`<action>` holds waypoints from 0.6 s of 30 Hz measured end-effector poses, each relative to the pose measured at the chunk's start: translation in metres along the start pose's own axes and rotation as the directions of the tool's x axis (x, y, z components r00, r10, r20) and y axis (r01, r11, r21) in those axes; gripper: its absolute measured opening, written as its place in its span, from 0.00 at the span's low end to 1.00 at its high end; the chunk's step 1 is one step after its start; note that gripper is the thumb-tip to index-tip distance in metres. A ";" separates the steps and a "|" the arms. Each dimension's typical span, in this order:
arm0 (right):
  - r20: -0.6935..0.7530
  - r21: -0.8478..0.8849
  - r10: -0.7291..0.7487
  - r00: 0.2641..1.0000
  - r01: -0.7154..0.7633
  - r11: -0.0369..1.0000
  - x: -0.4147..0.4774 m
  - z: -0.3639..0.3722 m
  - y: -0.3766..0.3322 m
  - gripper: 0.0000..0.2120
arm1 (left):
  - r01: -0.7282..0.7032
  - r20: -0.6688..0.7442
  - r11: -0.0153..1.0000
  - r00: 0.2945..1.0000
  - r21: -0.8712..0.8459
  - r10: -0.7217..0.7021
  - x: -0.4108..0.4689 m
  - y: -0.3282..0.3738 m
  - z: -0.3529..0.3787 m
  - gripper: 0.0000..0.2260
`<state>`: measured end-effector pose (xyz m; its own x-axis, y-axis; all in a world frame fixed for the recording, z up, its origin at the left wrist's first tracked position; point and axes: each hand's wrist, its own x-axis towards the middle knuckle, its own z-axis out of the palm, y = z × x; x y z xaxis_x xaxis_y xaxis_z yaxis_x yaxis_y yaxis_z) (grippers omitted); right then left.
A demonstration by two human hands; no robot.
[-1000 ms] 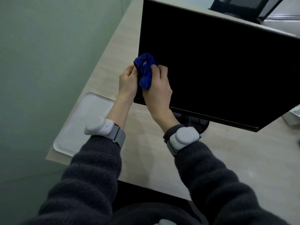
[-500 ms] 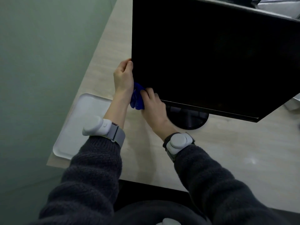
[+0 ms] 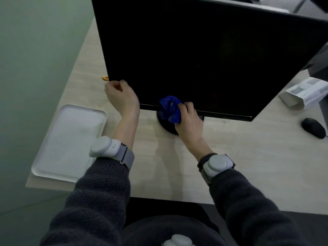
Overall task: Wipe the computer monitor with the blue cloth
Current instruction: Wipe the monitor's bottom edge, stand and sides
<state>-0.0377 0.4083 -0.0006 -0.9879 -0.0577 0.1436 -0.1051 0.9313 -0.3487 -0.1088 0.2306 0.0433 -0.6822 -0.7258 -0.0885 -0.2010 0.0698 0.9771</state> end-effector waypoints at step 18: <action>-0.168 0.085 0.354 0.920 -0.345 0.935 -0.052 -0.065 0.174 0.20 | 0.122 0.616 0.981 0.765 0.152 -0.190 -0.189 -0.025 0.112 0.10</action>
<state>0.0028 0.5967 -0.0088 -0.9269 0.3373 0.1644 0.2325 0.8601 -0.4541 -0.0533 0.4430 0.0134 -0.9162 -0.1470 -0.3728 -0.3871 0.0839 0.9182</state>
